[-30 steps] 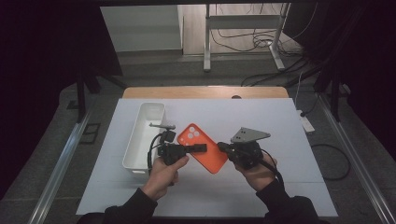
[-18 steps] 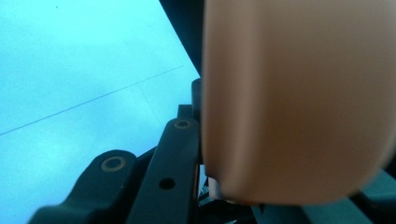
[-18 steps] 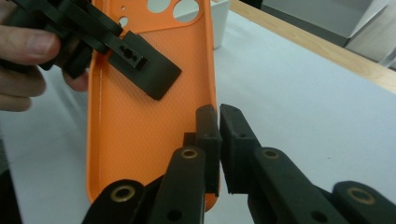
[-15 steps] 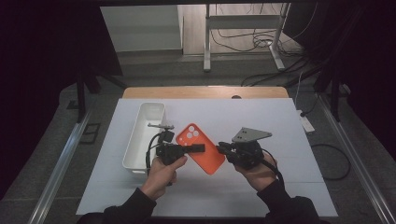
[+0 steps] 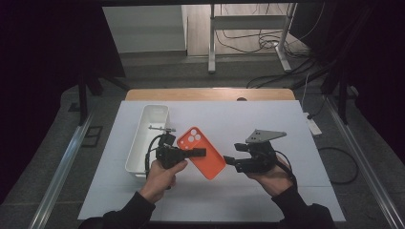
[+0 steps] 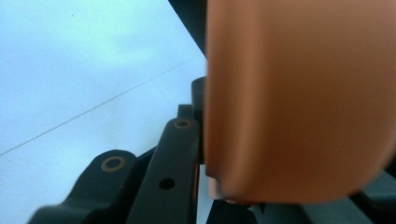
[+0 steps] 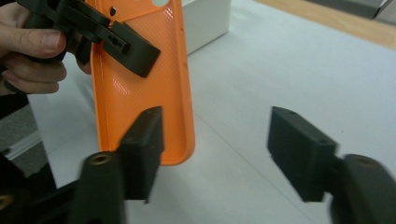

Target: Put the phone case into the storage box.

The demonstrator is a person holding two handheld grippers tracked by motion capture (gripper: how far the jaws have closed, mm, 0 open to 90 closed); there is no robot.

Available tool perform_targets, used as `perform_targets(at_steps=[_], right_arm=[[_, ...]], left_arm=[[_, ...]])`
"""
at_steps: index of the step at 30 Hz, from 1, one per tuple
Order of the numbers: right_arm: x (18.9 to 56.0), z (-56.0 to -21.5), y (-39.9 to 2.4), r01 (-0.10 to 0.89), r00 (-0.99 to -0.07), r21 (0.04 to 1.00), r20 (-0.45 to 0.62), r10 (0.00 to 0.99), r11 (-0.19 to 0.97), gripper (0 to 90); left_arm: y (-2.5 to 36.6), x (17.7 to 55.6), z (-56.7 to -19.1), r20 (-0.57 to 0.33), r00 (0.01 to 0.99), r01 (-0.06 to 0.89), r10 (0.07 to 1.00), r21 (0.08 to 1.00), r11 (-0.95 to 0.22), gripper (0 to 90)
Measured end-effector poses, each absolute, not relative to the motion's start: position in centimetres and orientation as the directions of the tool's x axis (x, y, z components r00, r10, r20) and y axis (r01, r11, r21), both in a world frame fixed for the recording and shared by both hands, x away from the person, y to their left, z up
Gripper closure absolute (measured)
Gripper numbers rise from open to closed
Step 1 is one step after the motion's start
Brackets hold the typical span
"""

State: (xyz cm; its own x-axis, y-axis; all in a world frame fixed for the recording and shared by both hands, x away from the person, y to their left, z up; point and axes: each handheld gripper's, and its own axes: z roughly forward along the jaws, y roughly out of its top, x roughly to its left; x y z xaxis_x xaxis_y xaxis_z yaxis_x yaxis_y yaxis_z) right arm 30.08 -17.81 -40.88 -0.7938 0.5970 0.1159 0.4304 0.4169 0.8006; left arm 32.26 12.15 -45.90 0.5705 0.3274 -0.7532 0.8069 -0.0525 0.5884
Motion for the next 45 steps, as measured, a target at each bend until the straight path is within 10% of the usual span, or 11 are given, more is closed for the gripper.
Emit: perform_targets(at_steps=[13, 45], right_arm=[[29.4, -42.0, -19.3, 0.483, -0.801, 0.772, 0.198, 0.565, 0.414, 0.5], [28.2, -43.3, -16.6, 0.477, -0.851, 0.747, 0.26, 0.457, 0.463, 0.0]], left_arm=[[12.1, 32.1, -45.6, -0.704, 0.63, 0.769, 0.328, 0.625, -0.135, 86.0], [10.1, 31.5, -44.9, -0.629, 0.751, 0.661, 0.202, 0.705, -0.258, 86.0]])
